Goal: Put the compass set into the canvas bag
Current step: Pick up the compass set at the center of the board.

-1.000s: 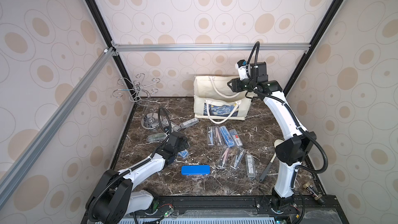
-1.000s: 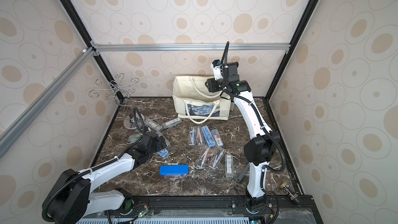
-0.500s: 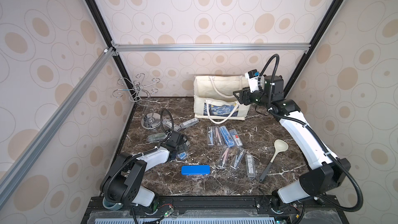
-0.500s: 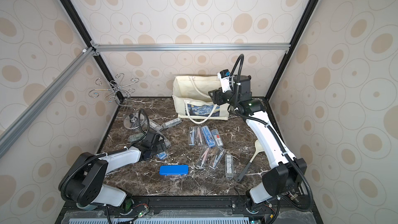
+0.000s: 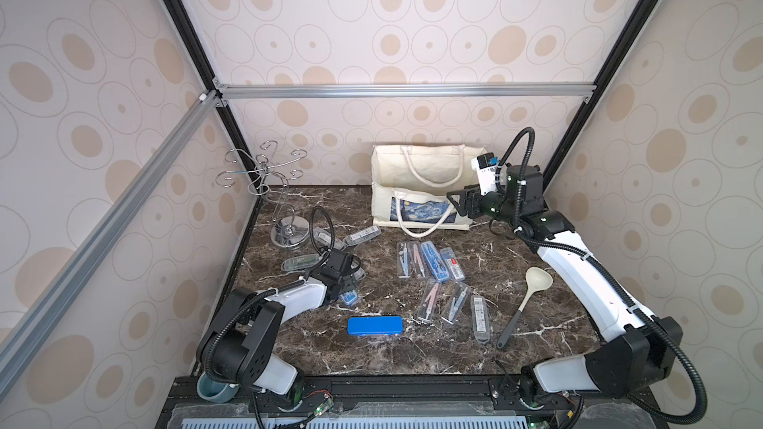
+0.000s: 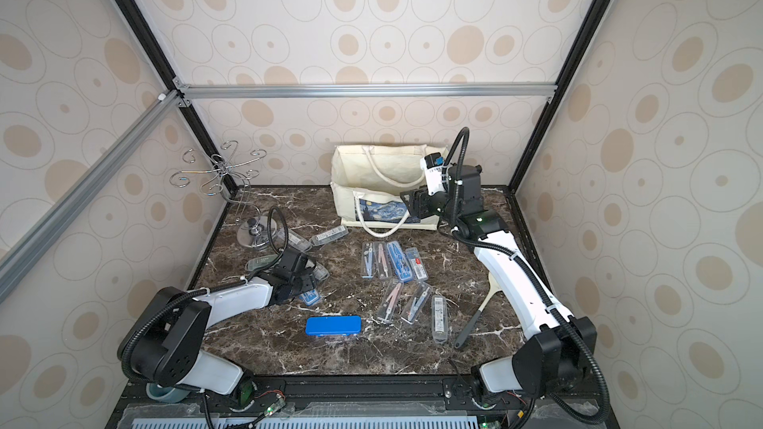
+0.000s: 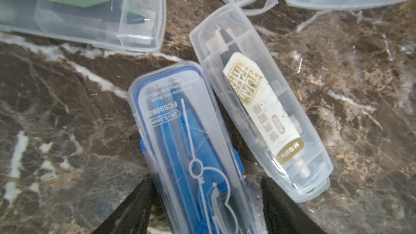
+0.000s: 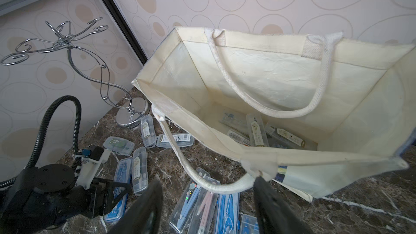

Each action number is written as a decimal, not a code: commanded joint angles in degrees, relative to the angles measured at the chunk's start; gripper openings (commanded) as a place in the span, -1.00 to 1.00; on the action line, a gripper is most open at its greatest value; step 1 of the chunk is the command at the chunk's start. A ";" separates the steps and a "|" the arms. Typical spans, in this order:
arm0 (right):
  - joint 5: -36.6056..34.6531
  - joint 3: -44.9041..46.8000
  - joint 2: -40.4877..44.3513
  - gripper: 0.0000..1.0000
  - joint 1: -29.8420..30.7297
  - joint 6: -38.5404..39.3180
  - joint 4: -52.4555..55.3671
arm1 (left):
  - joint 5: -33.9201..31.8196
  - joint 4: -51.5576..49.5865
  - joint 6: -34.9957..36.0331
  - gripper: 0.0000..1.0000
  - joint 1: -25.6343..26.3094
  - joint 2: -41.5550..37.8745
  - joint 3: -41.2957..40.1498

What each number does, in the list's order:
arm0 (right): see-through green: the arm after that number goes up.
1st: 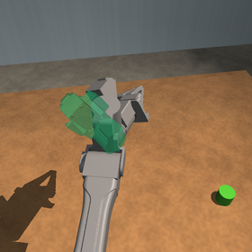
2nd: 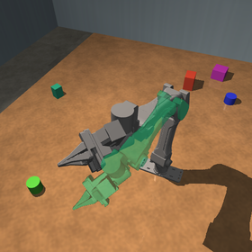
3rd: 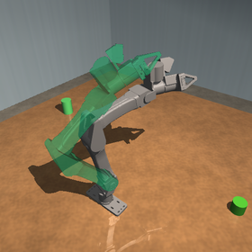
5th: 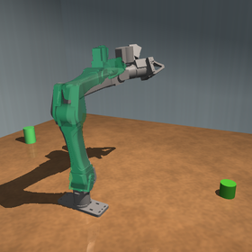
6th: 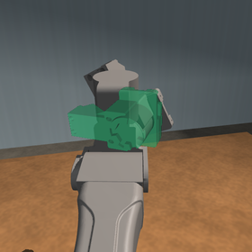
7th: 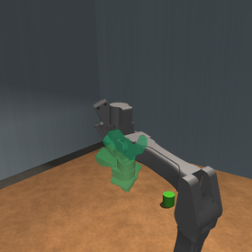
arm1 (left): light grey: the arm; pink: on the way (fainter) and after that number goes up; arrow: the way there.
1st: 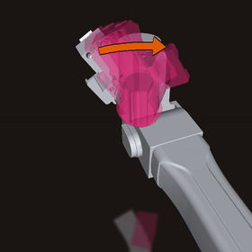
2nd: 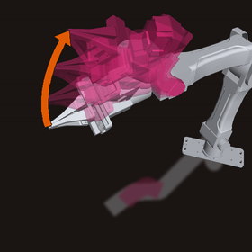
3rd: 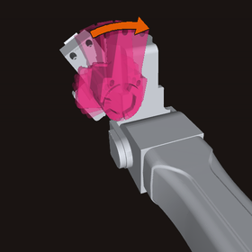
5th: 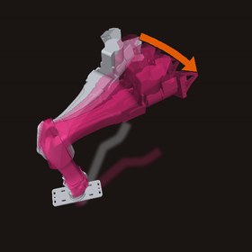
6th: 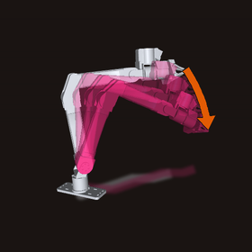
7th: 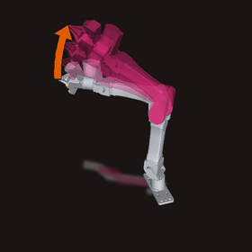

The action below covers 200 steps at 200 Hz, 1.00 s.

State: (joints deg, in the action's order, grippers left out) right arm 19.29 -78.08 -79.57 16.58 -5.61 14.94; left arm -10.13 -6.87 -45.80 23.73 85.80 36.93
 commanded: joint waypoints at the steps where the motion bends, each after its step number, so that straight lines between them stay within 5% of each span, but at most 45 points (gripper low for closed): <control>1: 1.46 0.89 2.18 0.32 -0.24 -1.29 -1.93 | 1.40 -6.67 1.29 0.49 -0.36 0.78 0.65; 98: 2.68 8.40 10.07 0.33 -0.33 -2.93 -5.96 | 4.06 -16.29 6.53 0.42 -0.31 6.86 6.92; 200: 5.03 10.39 9.61 0.33 -0.30 -4.80 -8.40 | 8.11 -13.92 7.62 0.28 -0.08 5.56 4.31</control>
State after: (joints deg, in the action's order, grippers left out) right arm 22.79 -68.45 -69.73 16.58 -9.21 8.67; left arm -5.13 -16.99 -38.26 23.66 89.67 43.70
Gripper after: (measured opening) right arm 0.665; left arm 0.650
